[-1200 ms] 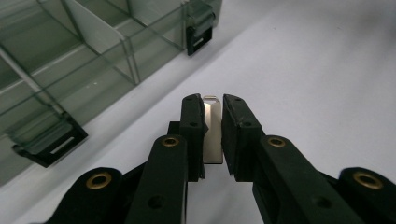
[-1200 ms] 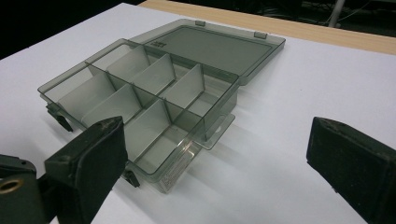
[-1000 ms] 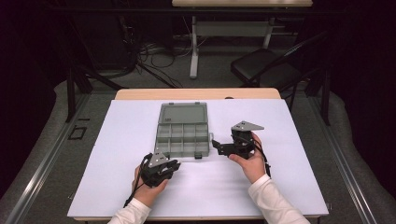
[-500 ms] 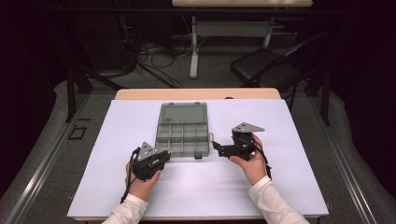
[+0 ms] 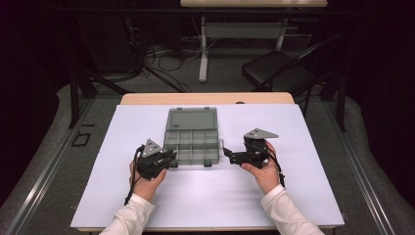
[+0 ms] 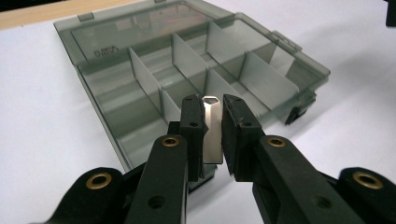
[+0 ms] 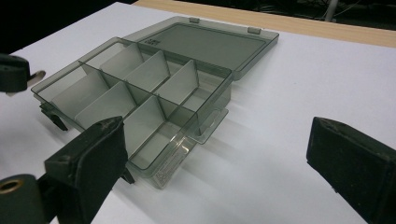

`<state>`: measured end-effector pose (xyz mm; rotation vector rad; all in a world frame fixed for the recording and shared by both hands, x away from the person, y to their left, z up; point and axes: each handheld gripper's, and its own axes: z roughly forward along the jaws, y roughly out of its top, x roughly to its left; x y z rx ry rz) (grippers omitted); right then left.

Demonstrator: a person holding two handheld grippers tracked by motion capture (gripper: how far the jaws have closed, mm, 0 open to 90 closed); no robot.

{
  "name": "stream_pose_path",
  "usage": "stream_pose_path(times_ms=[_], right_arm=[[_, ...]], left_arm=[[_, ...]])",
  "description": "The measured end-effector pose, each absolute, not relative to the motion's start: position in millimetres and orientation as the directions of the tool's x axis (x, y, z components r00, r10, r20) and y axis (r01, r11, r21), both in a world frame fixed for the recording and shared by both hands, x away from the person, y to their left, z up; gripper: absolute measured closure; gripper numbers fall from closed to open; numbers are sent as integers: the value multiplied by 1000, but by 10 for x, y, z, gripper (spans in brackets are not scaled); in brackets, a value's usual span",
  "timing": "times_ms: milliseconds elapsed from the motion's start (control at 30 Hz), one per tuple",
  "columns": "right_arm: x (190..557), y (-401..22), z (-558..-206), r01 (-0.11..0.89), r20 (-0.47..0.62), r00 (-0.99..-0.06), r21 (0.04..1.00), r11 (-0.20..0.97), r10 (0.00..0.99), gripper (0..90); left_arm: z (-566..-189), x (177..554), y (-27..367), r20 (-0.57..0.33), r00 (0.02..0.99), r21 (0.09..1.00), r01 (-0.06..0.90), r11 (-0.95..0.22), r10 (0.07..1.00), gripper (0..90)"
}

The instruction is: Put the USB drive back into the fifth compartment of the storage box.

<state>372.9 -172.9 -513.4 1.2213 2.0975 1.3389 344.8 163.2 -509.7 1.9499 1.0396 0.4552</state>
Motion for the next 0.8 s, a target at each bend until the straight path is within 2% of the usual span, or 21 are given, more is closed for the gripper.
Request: stream_pose_path(times_ms=[267, 800], right_arm=[[3740, -1735, -5138, 468, 140, -558, 867, 171, 818, 45], [3730, -1734, -5138, 466, 133, -556, 867, 175, 821, 46]], left_arm=[[-4978, 3652, 1607, -25, 557, 825, 480, -297, 830, 790], [-5233, 3755, 1742, -78, 528, 778, 562, -279, 846, 790]])
